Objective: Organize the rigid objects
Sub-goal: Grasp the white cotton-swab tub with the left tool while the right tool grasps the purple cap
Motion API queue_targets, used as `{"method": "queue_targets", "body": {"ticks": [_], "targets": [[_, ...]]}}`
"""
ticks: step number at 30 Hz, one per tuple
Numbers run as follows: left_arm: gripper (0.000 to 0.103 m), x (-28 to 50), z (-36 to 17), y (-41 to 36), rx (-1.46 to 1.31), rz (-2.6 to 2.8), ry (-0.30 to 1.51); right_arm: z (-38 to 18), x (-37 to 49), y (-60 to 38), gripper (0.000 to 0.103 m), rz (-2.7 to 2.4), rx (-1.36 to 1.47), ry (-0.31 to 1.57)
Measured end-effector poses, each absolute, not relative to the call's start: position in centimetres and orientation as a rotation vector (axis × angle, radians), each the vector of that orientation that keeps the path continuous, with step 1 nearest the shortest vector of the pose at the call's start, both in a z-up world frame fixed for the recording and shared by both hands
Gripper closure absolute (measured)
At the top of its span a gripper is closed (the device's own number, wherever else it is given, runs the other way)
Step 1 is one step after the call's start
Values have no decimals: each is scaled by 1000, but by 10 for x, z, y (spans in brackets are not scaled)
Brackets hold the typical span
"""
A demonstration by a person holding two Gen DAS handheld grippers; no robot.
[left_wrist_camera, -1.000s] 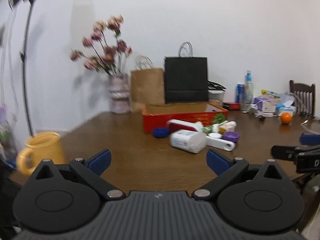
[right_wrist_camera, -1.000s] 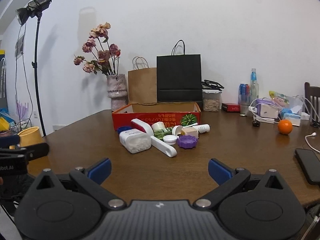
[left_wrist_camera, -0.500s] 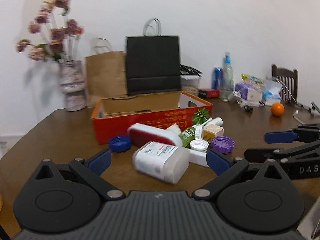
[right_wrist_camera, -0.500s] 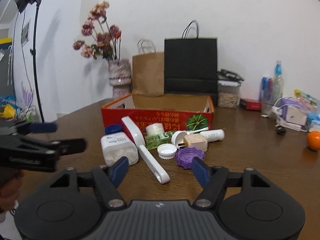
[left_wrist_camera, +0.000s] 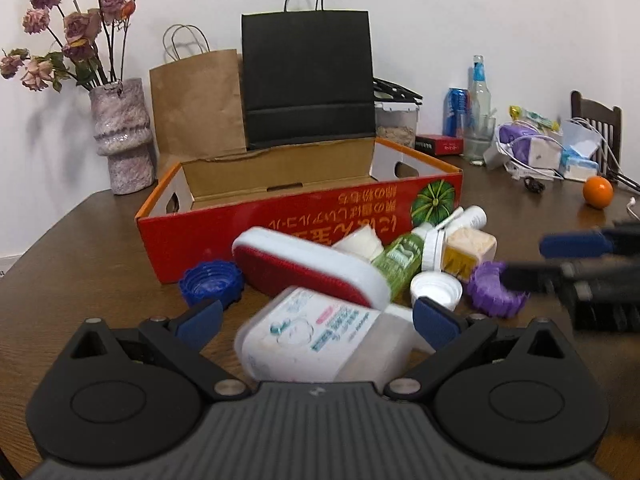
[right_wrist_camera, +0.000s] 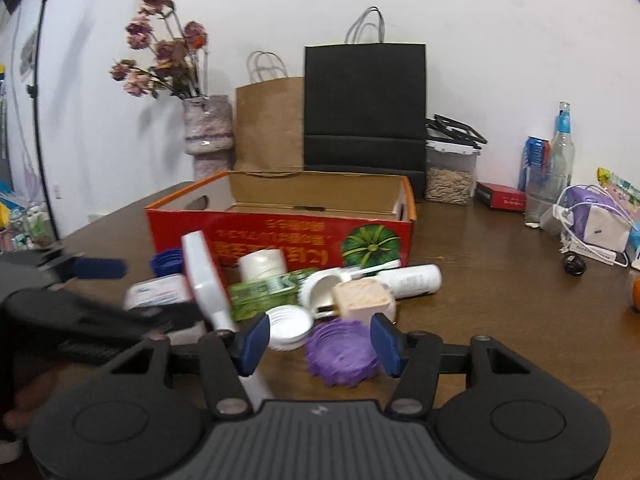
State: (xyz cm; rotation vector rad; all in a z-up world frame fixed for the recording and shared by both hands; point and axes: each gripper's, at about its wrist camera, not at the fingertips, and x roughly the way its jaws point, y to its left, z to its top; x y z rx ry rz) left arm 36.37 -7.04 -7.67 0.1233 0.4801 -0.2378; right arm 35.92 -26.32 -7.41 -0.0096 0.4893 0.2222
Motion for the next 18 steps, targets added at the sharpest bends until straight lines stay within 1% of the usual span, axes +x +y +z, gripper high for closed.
{"method": "queue_targets", "body": {"ticks": [6, 9, 18], "targets": [[0, 342, -70, -49, 189, -209, 472, -82, 374, -268, 47, 193, -19, 510], [0, 343, -68, -51, 139, -229, 491, -89, 383, -267, 47, 188, -19, 545], [0, 369, -85, -64, 50, -111, 582, -98, 392, -256, 47, 194, -47, 598]]}}
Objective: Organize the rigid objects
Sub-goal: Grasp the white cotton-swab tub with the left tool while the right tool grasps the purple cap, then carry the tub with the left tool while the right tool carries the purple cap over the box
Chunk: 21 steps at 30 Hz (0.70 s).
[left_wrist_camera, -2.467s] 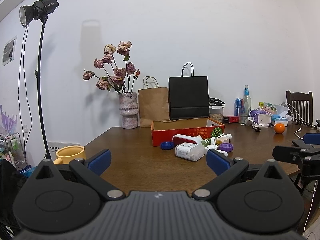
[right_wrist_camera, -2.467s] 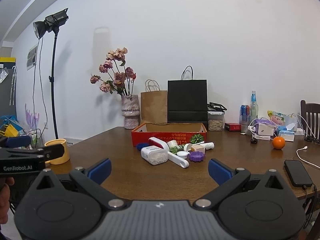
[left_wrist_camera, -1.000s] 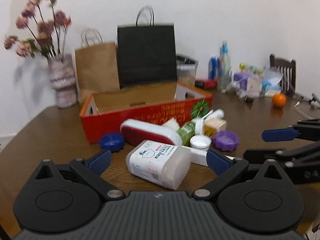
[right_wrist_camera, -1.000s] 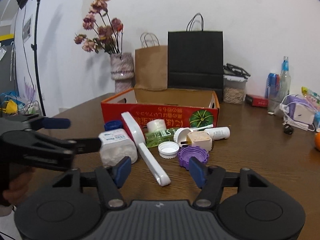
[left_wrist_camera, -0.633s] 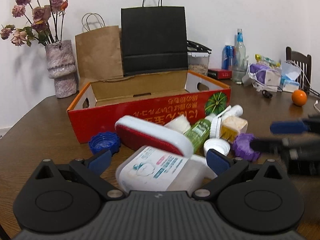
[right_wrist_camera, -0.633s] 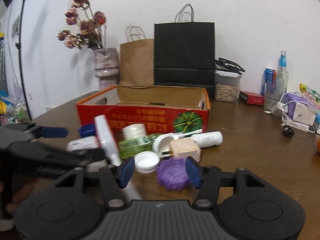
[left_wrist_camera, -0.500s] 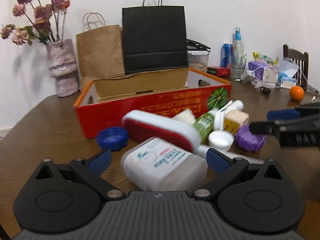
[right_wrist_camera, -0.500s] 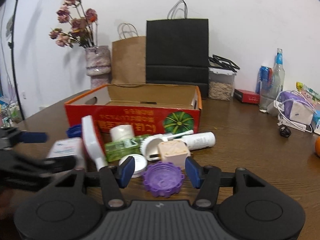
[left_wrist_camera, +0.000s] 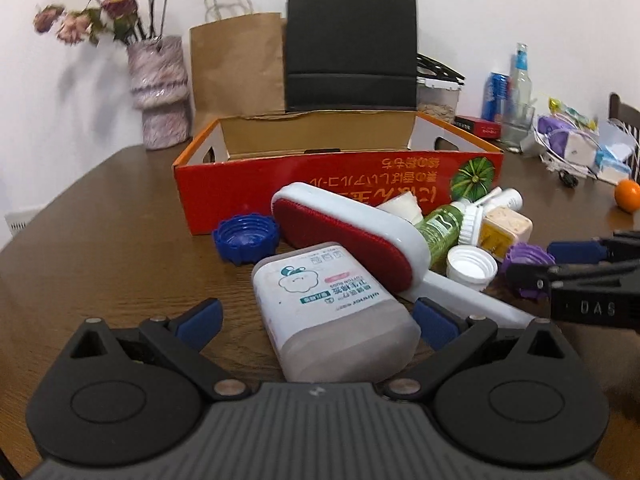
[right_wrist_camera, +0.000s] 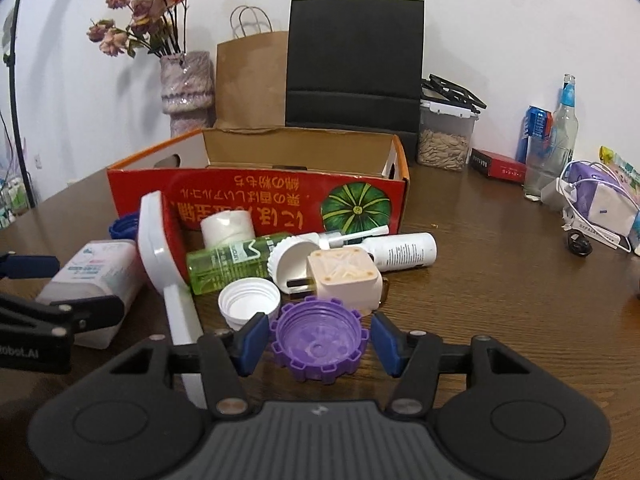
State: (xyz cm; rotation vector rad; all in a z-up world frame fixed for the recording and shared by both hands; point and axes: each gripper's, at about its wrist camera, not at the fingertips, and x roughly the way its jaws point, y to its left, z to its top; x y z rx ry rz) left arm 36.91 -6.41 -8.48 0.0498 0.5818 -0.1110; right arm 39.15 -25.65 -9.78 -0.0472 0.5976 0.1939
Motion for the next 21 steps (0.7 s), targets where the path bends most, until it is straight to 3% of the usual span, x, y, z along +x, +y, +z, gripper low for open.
{"method": "queue_targets", "body": {"ticks": [2, 3, 4, 7, 14, 21], "targets": [[1, 372, -83, -61, 12, -99, 575, -99, 394, -257, 47, 193, -39, 607], [9, 374, -83, -60, -5, -95, 565, -99, 394, -257, 49, 196, -34, 610], [26, 375, -82, -59, -9, -91, 564, -99, 395, -257, 49, 196, -31, 612], [34, 372, -80, -60, 3, -68, 557, -98, 392, -256, 49, 184, -39, 607], [36, 329, -66, -57, 48, -70, 483, -83, 358, -257, 50, 175, -27, 548], [36, 242, -31, -50, 48, -67, 350, -47, 268, -252, 50, 167, -21, 400]]}}
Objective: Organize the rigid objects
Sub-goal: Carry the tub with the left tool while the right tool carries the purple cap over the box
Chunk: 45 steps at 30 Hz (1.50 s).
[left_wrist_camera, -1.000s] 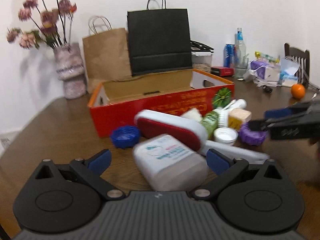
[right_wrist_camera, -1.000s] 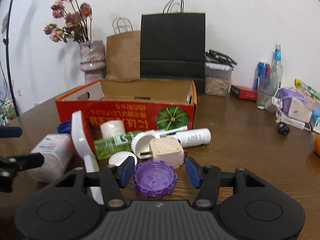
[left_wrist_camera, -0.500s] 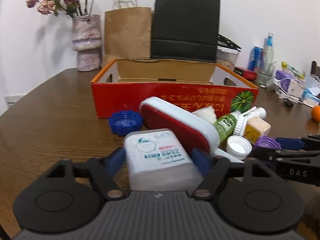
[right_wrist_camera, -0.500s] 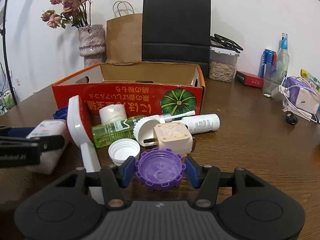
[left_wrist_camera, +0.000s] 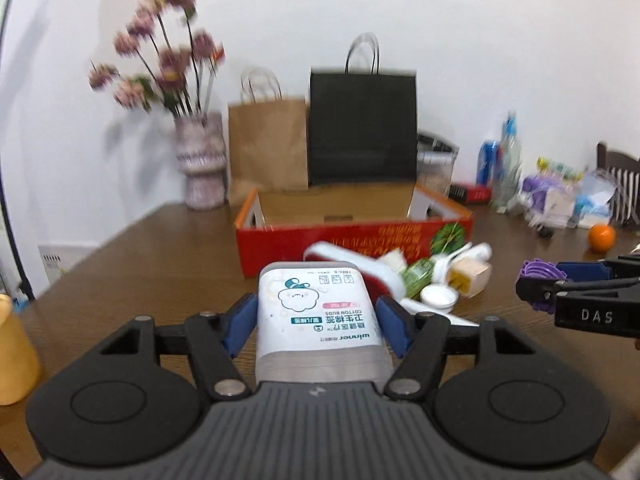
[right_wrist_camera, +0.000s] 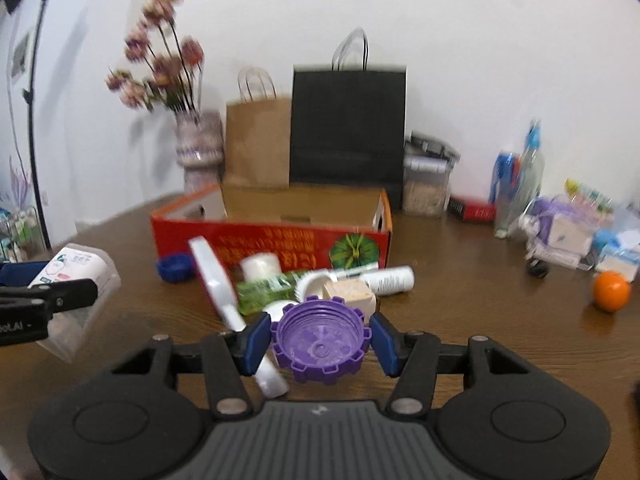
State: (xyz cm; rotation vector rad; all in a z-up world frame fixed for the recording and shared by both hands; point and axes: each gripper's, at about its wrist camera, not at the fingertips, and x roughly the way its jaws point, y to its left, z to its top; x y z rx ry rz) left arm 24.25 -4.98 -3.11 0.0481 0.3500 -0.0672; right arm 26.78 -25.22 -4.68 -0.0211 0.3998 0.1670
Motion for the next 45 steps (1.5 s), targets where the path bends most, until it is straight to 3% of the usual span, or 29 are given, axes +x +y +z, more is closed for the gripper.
{"method": "queue_targets", "body": {"ticks": [11, 24, 31, 45], "targets": [[36, 126, -3, -30, 15, -86, 244, -20, 139, -238, 49, 192, 60, 286], [36, 125, 1, -16, -21, -88, 222, -12, 135, -230, 50, 200, 44, 271], [36, 187, 20, -13, -33, -102, 202, 10, 203, -246, 49, 263, 74, 289], [36, 441, 72, -16, -4, -102, 333, 67, 468, -275, 50, 315, 66, 455]]}}
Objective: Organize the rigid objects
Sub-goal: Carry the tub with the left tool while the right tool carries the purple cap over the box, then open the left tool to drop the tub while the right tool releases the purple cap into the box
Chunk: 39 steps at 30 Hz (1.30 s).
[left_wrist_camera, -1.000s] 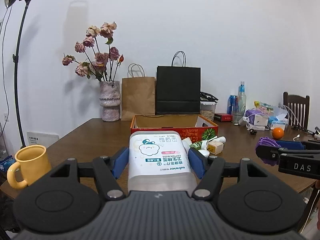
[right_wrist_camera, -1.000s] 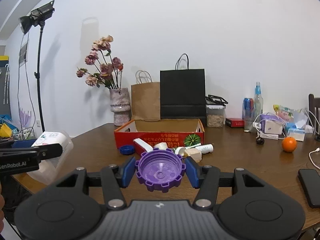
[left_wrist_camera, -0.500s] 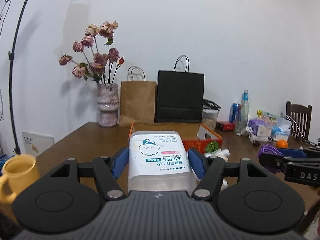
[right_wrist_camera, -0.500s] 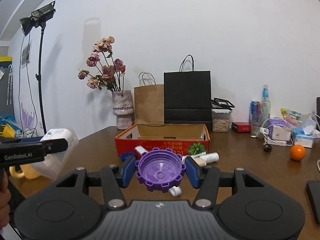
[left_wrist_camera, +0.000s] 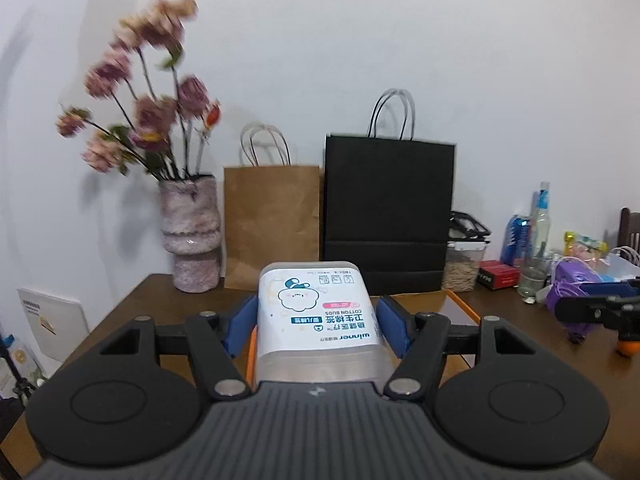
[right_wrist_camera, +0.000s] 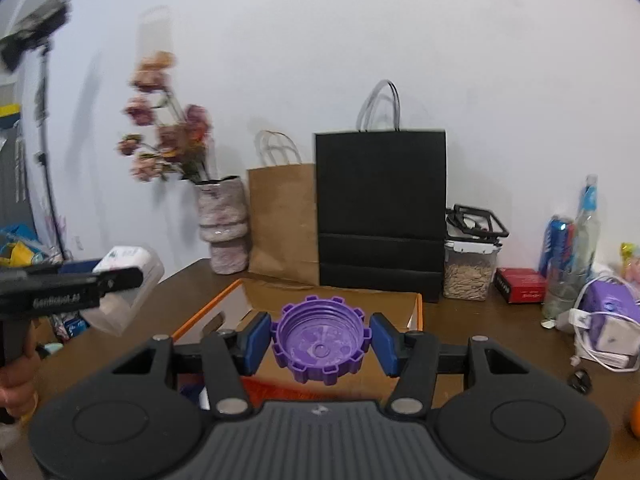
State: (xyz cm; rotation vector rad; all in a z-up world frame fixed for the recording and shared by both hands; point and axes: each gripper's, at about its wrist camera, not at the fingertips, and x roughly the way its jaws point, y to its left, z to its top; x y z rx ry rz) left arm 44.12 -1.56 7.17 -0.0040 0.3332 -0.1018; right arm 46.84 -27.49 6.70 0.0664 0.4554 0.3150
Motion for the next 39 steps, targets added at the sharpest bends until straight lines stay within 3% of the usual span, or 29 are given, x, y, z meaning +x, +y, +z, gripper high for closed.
{"method": "queue_targets", "body": {"ticks": [9, 16, 22, 25, 26, 39], "targets": [[36, 613, 21, -22, 18, -82, 618, 15, 647, -256, 49, 248, 48, 693], [35, 679, -33, -20, 99, -49, 749, -45, 718, -232, 49, 190, -55, 834], [27, 691, -46, -17, 105, -60, 761, -72, 742, -224, 47, 139, -105, 884], [23, 691, -43, -17, 95, -66, 747, -73, 742, -224, 27, 133, -107, 870], [23, 690, -41, -17, 97, -66, 737, -71, 740, -224, 25, 134, -106, 859], [17, 610, 39, -15, 61, -58, 599, 13, 649, -233, 22, 173, -72, 759]]}}
